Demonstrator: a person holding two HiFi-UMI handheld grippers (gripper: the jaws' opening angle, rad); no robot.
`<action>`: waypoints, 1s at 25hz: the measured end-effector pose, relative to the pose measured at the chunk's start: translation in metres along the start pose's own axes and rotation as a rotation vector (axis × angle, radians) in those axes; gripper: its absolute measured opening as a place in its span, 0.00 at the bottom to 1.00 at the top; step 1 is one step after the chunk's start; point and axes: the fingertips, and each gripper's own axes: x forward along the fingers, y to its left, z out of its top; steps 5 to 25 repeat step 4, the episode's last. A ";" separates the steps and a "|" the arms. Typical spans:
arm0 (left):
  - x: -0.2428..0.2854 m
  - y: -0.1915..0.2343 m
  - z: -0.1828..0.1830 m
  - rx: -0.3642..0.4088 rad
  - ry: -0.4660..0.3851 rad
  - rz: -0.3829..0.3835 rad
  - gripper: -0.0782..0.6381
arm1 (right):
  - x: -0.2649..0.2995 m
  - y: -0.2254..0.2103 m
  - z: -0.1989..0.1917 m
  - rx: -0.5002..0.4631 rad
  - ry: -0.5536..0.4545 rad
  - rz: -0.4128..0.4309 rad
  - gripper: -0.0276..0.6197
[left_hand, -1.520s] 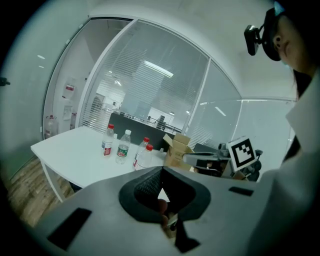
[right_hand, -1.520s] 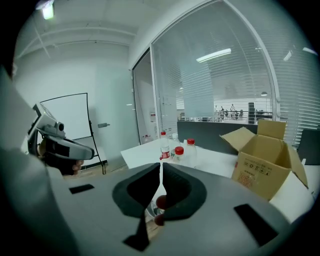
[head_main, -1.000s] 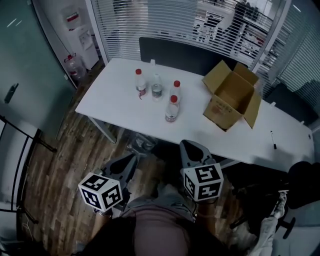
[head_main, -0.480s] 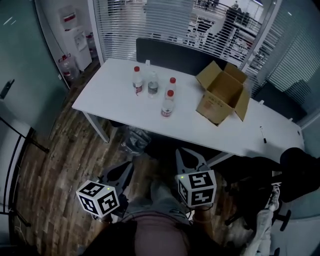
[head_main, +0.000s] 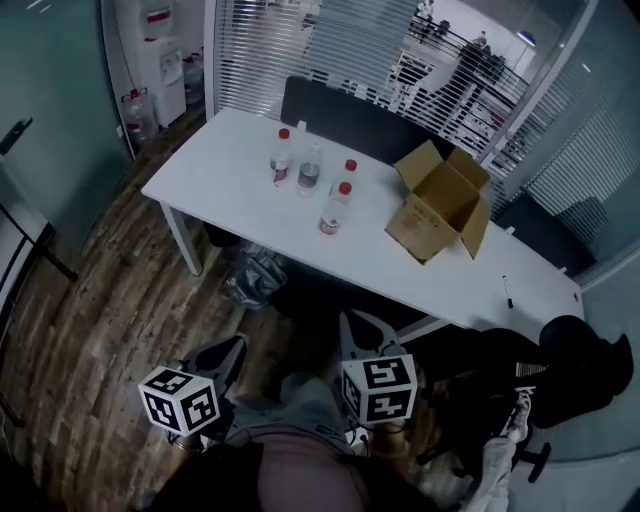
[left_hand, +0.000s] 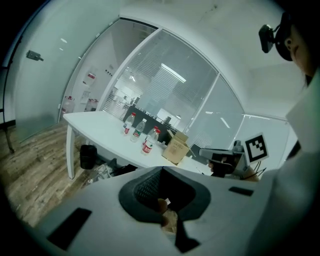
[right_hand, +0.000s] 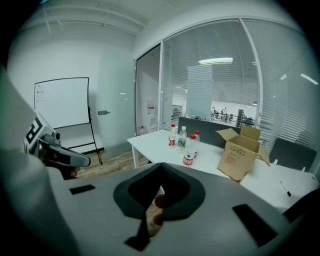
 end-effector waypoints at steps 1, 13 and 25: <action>-0.002 0.002 -0.004 -0.004 0.001 0.006 0.12 | 0.000 0.004 0.000 -0.009 0.001 0.005 0.08; -0.006 0.006 -0.014 -0.024 -0.002 0.020 0.12 | 0.000 0.015 0.000 -0.039 0.004 0.021 0.08; -0.006 0.006 -0.014 -0.024 -0.002 0.020 0.12 | 0.000 0.015 0.000 -0.039 0.004 0.021 0.08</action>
